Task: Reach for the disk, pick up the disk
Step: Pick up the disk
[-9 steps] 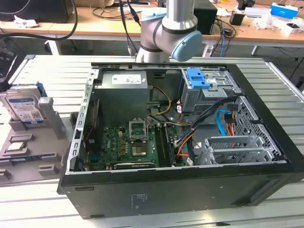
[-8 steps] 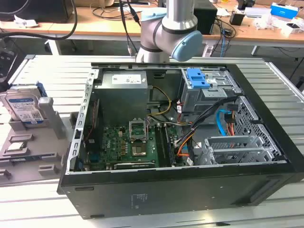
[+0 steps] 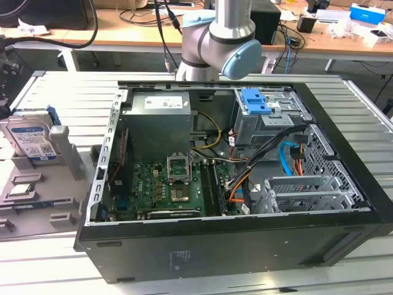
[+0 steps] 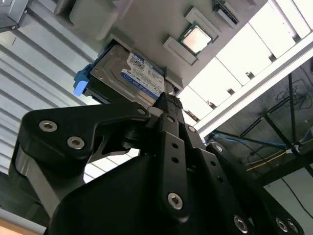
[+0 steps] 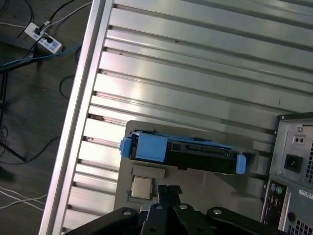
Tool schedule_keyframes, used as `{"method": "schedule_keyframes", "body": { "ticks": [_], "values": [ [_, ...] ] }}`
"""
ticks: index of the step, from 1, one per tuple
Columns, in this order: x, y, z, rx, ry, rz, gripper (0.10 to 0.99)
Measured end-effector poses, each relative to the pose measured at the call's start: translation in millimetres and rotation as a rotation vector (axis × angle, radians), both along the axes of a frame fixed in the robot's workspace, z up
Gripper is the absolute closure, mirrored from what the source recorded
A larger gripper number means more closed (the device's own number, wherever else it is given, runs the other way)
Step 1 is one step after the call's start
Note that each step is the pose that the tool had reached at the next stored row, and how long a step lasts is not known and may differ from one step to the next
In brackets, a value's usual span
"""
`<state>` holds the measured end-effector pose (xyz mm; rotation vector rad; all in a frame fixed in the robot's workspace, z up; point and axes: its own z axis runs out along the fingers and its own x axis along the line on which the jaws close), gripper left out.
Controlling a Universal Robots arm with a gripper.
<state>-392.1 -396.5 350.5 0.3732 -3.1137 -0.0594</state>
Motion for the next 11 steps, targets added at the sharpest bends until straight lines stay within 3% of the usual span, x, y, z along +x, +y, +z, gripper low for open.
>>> {"method": "schedule_keyframes", "body": {
  "ticks": [11],
  "values": [
    [0.0, 0.0, 0.0, 0.000, 0.0000, 0.213, 0.980]
  ]
}}
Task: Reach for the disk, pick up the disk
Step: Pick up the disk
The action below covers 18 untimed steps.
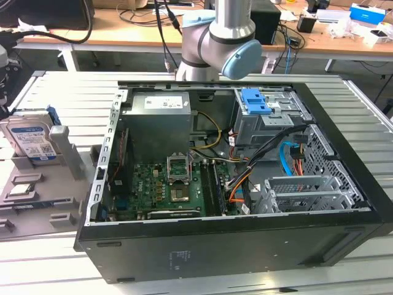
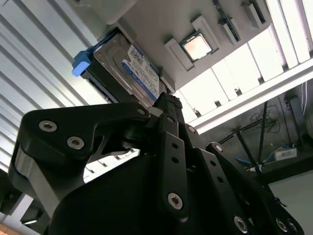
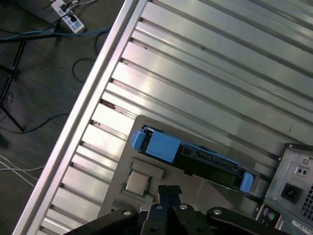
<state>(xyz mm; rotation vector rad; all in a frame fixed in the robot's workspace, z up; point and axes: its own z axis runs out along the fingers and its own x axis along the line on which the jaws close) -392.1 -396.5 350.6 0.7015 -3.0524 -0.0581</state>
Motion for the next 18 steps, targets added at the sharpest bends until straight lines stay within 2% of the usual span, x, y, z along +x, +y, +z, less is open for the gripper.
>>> {"method": "schedule_keyframes", "body": {
  "ticks": [18],
  "values": [
    [0.0, 0.0, 0.0, 0.000, 0.0000, 0.251, 0.980]
  ]
}}
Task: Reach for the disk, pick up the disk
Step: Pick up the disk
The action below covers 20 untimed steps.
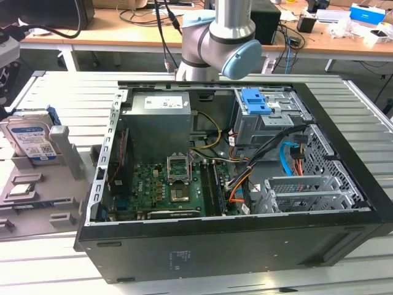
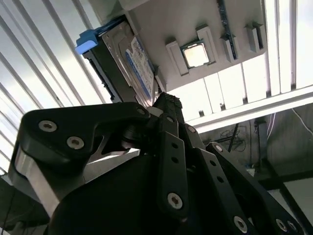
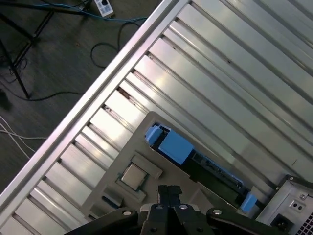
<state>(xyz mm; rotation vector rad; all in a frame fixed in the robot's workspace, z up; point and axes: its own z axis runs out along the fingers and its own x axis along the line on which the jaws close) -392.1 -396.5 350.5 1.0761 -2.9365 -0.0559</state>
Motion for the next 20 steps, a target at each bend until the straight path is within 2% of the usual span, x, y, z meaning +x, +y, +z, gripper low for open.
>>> {"method": "schedule_keyframes", "body": {
  "ticks": [7, 20],
  "values": [
    [0.0, 0.0, 0.0, 0.000, 0.0000, 0.113, 0.980],
    [0.0, 0.0, 0.0, 0.000, 0.0000, 0.277, 0.980]
  ]
}}
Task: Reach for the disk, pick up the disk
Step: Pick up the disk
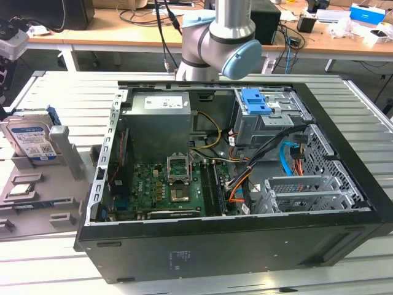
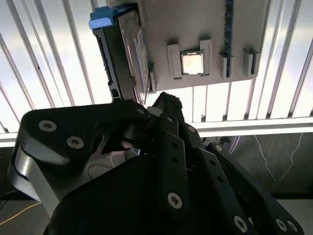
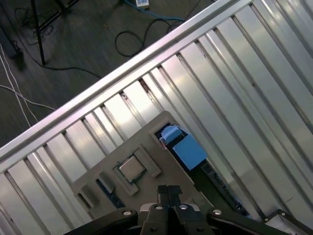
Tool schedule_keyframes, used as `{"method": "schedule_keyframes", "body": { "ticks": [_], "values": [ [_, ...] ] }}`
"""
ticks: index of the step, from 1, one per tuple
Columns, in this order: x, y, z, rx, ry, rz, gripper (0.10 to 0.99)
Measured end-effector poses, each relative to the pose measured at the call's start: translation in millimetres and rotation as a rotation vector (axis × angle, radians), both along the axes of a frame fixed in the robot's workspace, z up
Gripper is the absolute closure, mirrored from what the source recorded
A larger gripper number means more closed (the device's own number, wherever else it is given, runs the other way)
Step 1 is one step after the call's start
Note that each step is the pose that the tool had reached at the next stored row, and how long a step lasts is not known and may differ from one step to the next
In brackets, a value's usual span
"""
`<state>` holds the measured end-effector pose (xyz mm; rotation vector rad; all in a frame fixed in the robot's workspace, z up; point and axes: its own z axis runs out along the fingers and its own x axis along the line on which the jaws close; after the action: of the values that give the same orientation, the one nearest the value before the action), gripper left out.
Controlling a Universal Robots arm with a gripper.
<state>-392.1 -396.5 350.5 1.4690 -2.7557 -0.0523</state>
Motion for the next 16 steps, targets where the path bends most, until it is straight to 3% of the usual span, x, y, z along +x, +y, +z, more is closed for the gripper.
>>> {"method": "schedule_keyframes", "body": {
  "ticks": [16],
  "values": [
    [0.0, 0.0, 0.0, 0.000, 0.0000, 0.175, 0.980]
  ]
}}
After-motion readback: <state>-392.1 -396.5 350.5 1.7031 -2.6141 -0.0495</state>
